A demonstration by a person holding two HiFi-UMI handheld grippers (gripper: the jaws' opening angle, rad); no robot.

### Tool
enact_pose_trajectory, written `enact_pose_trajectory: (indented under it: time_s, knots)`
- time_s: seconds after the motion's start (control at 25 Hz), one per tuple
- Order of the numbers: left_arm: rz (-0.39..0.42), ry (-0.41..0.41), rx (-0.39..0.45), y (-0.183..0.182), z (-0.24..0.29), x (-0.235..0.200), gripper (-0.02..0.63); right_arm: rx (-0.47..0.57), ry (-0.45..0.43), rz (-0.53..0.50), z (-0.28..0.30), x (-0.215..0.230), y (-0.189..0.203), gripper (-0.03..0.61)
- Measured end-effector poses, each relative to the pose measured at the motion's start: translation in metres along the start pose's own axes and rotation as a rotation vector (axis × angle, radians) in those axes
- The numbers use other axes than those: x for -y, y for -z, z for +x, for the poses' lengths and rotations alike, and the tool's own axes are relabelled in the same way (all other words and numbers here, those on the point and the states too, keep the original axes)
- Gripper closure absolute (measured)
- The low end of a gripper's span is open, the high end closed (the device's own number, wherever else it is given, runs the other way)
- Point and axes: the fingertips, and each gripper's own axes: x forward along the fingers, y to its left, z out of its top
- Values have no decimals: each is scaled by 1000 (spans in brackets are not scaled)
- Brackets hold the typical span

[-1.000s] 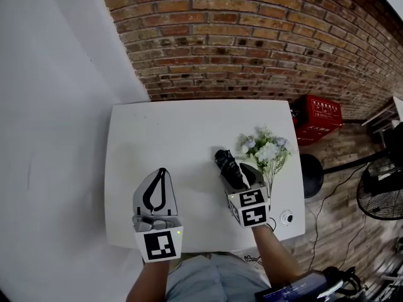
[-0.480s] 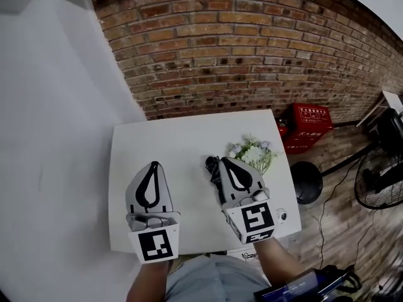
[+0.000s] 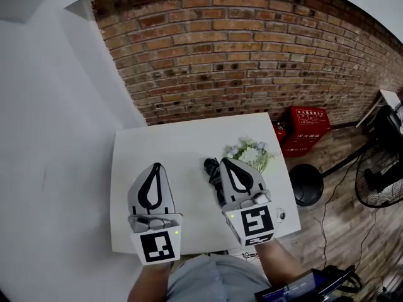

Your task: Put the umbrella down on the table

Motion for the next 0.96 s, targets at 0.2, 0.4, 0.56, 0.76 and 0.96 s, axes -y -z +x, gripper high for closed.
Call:
enact_pose_trajectory:
  time_s: [0.2,0.4,0.56,0.76,0.96]
  knots:
    - [2,3,-4,0,-2,5,604,17,-8,2,-6,1,-3,574]
    - [0,3,-9,-3,0,7,604,32,-1,-17,-7,7,-5,574]
    - [7,8,-9,-3,1,8,604,28,0,-23,-7,8,-4,574]
    - [2,6,-10,-2,1,10,604,23,-9,-2,-7,5,-6,574]
    - [6,8,-10,-2,3,12,604,20,-7,0,-7,8,-6,574]
